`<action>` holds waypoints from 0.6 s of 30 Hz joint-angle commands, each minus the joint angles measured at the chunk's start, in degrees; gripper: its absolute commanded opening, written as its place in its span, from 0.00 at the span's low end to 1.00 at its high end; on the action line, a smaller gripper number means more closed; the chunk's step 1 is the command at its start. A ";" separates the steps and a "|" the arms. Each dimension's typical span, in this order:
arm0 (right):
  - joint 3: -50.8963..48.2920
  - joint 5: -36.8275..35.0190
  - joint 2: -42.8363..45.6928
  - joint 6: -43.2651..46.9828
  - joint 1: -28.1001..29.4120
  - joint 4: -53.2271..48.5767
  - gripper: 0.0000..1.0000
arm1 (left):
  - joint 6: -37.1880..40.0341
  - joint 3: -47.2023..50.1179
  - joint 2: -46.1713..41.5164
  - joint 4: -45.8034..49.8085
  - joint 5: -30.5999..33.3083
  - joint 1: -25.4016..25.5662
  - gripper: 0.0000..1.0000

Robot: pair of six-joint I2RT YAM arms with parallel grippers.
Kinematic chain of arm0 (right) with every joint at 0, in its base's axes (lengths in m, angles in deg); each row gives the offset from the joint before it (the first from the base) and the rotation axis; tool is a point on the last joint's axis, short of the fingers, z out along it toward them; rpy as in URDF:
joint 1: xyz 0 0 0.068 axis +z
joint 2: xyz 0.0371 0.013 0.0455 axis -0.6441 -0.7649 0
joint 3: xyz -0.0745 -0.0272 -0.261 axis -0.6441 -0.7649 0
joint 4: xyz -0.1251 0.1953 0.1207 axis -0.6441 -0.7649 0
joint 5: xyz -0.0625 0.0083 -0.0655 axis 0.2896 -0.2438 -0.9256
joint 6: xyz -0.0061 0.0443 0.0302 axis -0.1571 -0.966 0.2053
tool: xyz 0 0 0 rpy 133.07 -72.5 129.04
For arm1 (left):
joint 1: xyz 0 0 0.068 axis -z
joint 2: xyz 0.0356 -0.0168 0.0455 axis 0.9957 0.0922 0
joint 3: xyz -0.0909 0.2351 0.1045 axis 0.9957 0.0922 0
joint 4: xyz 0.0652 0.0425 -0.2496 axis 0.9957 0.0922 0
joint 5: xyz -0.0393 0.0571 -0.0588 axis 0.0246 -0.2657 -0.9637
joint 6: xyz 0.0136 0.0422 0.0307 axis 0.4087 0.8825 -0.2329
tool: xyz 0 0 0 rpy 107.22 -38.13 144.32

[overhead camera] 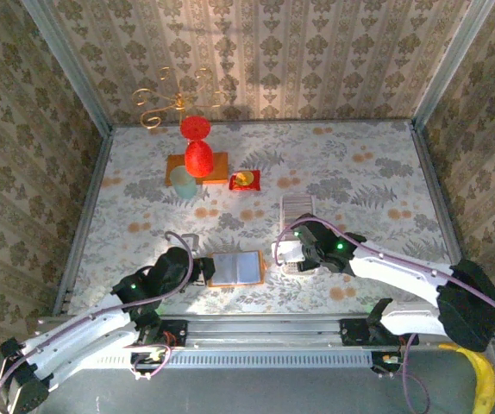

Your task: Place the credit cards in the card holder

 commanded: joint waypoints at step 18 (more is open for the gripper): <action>-0.34 -0.34 -1.28 3.66 -1.44 2.29 0.44 | -1.14 1.13 -0.99 0.59 -0.72 0.02 0.21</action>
